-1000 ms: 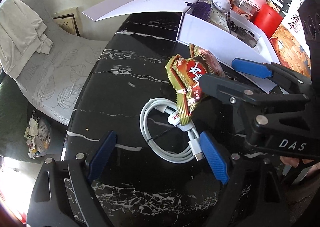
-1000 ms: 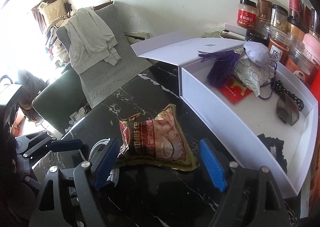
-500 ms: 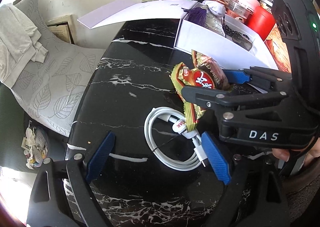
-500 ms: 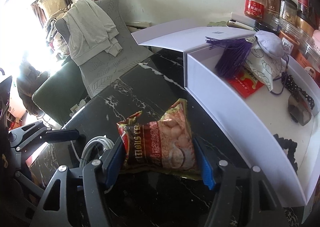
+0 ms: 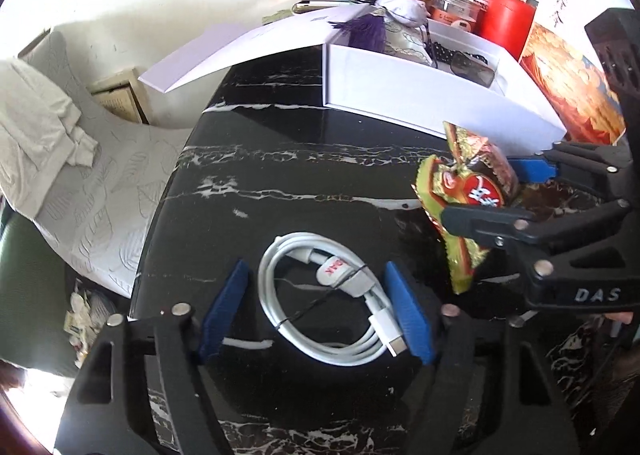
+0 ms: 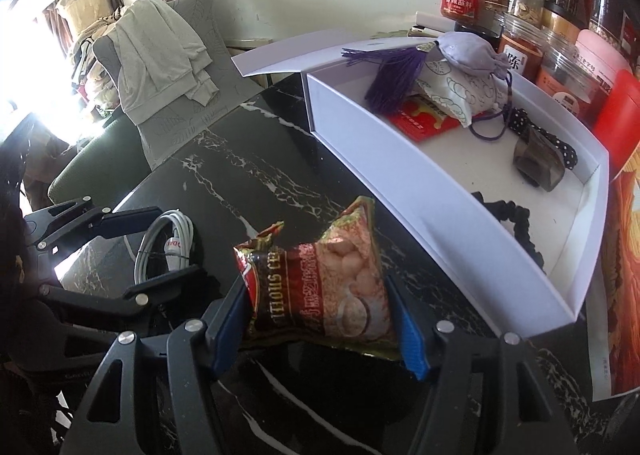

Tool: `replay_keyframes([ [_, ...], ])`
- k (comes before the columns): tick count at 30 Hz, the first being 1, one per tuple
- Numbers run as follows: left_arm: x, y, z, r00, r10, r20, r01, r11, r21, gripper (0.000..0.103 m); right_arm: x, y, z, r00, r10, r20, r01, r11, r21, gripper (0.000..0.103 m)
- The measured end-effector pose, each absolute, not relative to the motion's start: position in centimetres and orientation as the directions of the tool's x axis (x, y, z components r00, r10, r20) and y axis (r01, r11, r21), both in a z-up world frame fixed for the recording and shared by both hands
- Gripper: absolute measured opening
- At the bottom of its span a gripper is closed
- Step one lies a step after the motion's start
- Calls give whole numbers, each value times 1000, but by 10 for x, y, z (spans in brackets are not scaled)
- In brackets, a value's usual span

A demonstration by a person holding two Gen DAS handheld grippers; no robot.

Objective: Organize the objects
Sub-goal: 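Grasp the white cable with the left tool while the right tool grasps the snack packet, then lift and carry the cable in the left tool and packet in the right tool to the box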

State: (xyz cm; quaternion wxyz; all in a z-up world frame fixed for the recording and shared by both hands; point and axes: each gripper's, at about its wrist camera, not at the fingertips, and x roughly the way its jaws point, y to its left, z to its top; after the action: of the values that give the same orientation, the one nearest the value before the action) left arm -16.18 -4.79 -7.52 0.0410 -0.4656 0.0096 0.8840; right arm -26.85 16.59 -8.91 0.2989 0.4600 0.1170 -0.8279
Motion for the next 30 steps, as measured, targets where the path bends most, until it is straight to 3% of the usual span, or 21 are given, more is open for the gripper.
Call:
replay_keyframes([
  [16, -106, -12, -66, -508, 185, -841, -250, -966, -61, 58, -213, 201, -89, -418, -348, -839, 581, -813, 48, 66],
  [30, -70, 11, -64, -510, 188, -840, -303, -953, -29, 59, -169, 234, -88, -432, -324, -842, 567, -823, 26, 67],
])
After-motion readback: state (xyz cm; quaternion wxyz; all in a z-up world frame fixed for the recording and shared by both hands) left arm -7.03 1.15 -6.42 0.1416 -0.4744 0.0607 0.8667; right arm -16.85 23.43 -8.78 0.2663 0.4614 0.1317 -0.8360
